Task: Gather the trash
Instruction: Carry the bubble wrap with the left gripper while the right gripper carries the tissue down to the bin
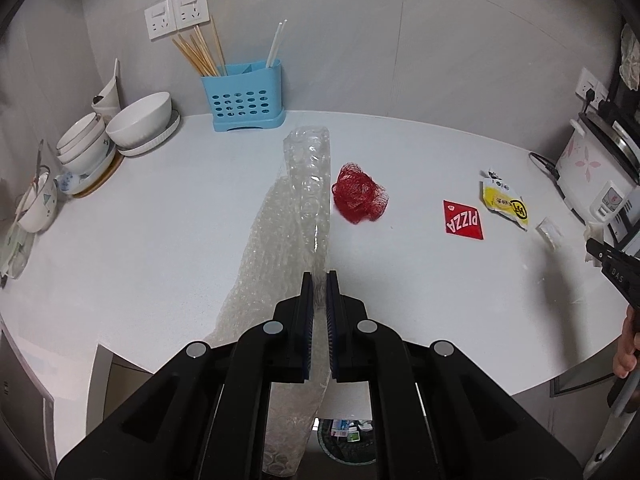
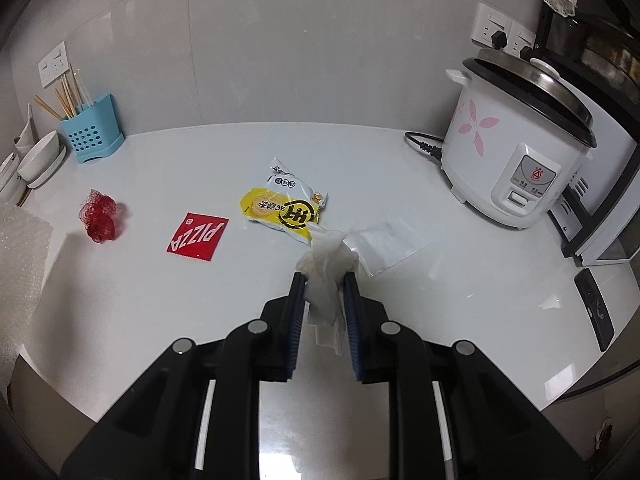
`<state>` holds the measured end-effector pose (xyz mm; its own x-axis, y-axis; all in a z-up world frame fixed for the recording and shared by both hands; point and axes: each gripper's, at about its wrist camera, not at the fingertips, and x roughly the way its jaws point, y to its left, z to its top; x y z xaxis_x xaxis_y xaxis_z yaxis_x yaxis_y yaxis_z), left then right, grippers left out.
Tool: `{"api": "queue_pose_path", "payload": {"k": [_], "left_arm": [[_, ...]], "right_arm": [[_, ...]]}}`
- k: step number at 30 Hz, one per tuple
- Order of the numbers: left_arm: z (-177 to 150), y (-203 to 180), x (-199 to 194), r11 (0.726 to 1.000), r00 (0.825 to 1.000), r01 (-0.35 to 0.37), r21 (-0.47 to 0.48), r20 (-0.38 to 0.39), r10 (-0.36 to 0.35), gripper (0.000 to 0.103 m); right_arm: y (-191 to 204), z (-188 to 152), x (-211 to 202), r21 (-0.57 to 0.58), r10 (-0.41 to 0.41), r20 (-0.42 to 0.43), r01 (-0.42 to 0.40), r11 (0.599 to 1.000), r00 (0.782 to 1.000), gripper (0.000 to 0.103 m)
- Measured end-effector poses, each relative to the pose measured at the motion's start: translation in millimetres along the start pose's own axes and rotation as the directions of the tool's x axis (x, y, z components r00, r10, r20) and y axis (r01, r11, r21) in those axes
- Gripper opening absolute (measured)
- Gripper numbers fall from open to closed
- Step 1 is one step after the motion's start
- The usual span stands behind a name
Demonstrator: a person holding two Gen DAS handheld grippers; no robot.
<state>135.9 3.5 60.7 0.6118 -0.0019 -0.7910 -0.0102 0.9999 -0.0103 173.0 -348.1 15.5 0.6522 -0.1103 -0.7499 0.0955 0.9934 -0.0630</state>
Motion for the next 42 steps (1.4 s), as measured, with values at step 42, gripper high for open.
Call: {"api": "queue_pose_path", "payload": {"k": [42], "left_arm": [[-152.9,-55.2,-172.2,0.962,0.955,0.265,0.059,0.119,-0.271,0.005]], "right_arm": [[79.8,-153.1,-201.4,-0.147,0.278,0.168,-0.255,0.956,0.946,0.019]]}}
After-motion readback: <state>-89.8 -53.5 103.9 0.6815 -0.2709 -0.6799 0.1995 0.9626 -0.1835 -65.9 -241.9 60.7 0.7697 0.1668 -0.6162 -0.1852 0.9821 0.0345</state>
